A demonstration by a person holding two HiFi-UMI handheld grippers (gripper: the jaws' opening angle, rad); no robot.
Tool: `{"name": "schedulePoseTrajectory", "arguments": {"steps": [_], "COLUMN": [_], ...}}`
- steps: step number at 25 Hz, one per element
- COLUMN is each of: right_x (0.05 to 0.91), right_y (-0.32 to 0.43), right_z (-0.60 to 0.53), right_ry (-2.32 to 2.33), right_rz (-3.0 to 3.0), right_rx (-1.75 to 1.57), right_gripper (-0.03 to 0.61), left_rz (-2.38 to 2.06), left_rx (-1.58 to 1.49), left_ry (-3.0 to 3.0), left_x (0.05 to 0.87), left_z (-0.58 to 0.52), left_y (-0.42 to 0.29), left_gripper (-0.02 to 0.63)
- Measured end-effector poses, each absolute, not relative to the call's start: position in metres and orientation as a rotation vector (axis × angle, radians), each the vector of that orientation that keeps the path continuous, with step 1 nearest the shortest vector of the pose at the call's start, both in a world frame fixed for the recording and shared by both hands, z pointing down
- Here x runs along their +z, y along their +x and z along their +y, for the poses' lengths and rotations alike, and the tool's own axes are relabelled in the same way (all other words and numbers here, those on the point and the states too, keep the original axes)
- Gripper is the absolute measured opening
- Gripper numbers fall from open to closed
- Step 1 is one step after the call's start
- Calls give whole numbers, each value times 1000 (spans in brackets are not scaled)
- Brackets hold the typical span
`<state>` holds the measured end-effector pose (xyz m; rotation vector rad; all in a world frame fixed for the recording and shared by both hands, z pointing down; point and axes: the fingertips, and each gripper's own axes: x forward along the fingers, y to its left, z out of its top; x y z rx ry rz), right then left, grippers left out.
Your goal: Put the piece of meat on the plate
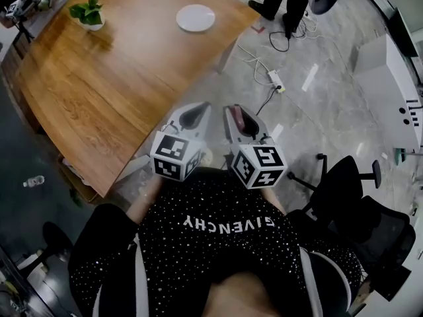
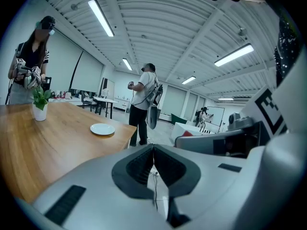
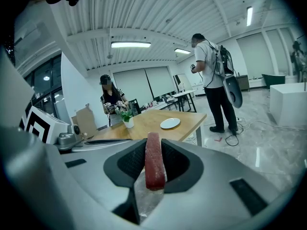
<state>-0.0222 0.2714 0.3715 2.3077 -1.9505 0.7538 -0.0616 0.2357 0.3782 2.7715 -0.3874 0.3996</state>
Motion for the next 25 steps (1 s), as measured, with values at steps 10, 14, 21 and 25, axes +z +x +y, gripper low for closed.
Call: {"name": "schedulePoseTrajectory", "arguments": {"steps": [10,14,21,25], "right_x": [369,362,350,351], "right_y": [-13,-16,-6,-8], "right_z": [273,273,274,267], "right_ry": [2284,2290,2354,2339], "right_rz": [-1955,-1973,-1943,-1973], "right_rx": [710,681,639,650], "right_gripper": [97,97,97,97], "left_rz": [-420,-432,-441,-459], "left_rx": [374,388,384,392], "left_ry": [2760,2750,2791,2790], "left_x": [374,378,366,366], "left_z": [242,246,246,240], "left_y": [-58,-63,-56,-58], "left_gripper": [9,9,9,9]}}
